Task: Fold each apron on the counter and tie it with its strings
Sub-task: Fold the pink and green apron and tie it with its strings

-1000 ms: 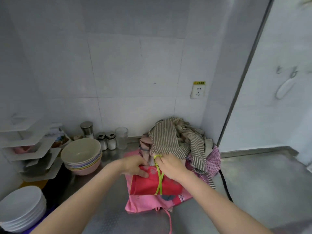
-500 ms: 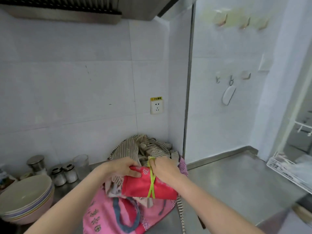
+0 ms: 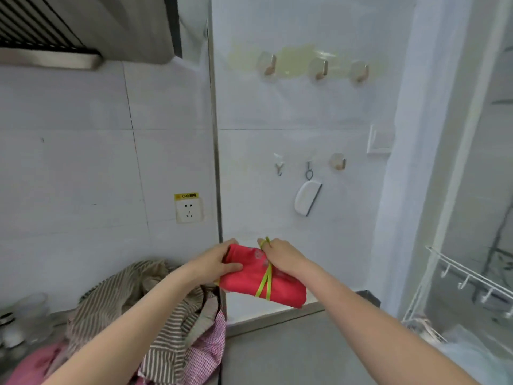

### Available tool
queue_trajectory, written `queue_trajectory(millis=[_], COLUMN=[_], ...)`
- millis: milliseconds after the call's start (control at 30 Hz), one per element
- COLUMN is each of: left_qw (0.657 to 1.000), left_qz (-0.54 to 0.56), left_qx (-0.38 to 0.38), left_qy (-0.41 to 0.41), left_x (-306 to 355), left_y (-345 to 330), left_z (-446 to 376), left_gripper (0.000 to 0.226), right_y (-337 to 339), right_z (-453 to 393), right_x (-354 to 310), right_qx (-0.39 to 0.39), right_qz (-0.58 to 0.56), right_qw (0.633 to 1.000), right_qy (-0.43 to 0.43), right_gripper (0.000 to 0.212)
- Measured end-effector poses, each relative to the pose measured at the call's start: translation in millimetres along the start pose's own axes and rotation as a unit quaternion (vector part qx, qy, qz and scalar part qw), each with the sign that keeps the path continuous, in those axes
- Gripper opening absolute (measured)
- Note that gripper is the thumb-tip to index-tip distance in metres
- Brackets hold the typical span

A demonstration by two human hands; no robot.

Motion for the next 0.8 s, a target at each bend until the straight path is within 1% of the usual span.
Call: queue_trajectory(millis=[33, 67, 133, 167, 200, 233, 300, 367, 433, 467, 533, 600, 667, 733, 800], left_qw=[1.0, 0.999, 0.986, 0.975, 0.971, 0.972, 0.98, 0.981, 0.982, 0.984, 0.982, 0.966, 0.946, 0.929, 0.917], left_qz=[-0.004, 0.032, 0.159, 0.211, 0.228, 0.226, 0.195, 0.178, 0.147, 0.11, 0.002, -0.083, -0.133, -0.167, -0.195], left_qx=[0.007, -0.001, -0.037, -0.057, -0.06, -0.045, 0.011, 0.072, 0.114, 0.131, 0.173, 0.227, 0.276, 0.306, 0.321], left_qy=[-0.008, -0.004, 0.018, 0.03, 0.037, 0.036, 0.026, 0.003, -0.031, -0.049, -0.079, -0.093, -0.105, -0.123, -0.135], left_x=[8, 15, 28, 33, 36, 42, 53, 64, 80, 89, 110, 131, 151, 167, 177], left_y=[1, -1, -7, -9, -7, 1, 25, 54, 84, 98, 126, 153, 176, 193, 203], left_z=[-8, -15, -17, -20, -23, -29, -38, -49, -58, -62, -71, -78, -81, -85, -90], left_gripper=[0.016, 0.015, 0.02, 0.025, 0.029, 0.03, 0.023, 0.013, 0.011, 0.015, 0.02, 0.017, 0.011, 0.009, 0.011], right_y=[15, 34, 68, 82, 94, 108, 129, 151, 178, 192, 219, 234, 247, 261, 268], right_z=[0, 3, 9, 10, 11, 8, 0, -9, -22, -29, -43, -49, -48, -53, -63], right_x=[1, 1, -5, -11, -17, -25, -40, -54, -65, -69, -81, -97, -108, -110, -105], right_qx=[0.037, 0.091, 0.199, 0.233, 0.253, 0.263, 0.258, 0.25, 0.243, 0.236, 0.198, 0.114, 0.048, 0.023, 0.014], right_qz=[0.013, 0.032, 0.089, 0.116, 0.127, 0.13, 0.133, 0.126, 0.074, 0.031, -0.035, -0.08, -0.15, -0.208, -0.255], right_qw=[0.999, 0.995, 0.975, 0.965, 0.957, 0.953, 0.954, 0.956, 0.964, 0.968, 0.976, 0.983, 0.976, 0.961, 0.947], right_qy=[0.011, 0.019, 0.035, 0.046, 0.057, 0.069, 0.082, 0.085, 0.079, 0.077, 0.084, 0.116, 0.153, 0.181, 0.196], right_gripper=[0.054, 0.054, 0.054, 0.054, 0.054, 0.053, 0.046, 0.035, 0.022, 0.015, 0.017, 0.016, 0.014, 0.008, 0.009])
Point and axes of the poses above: each hand's wrist, its own z-axis away from the middle knuckle, its own y-axis out of the back of the hand, x = y × z, the point moved 8 cm from there along -z, towards the middle knuckle, and after that the axes turned 2 degrees about -x, right-handed, at the moved point
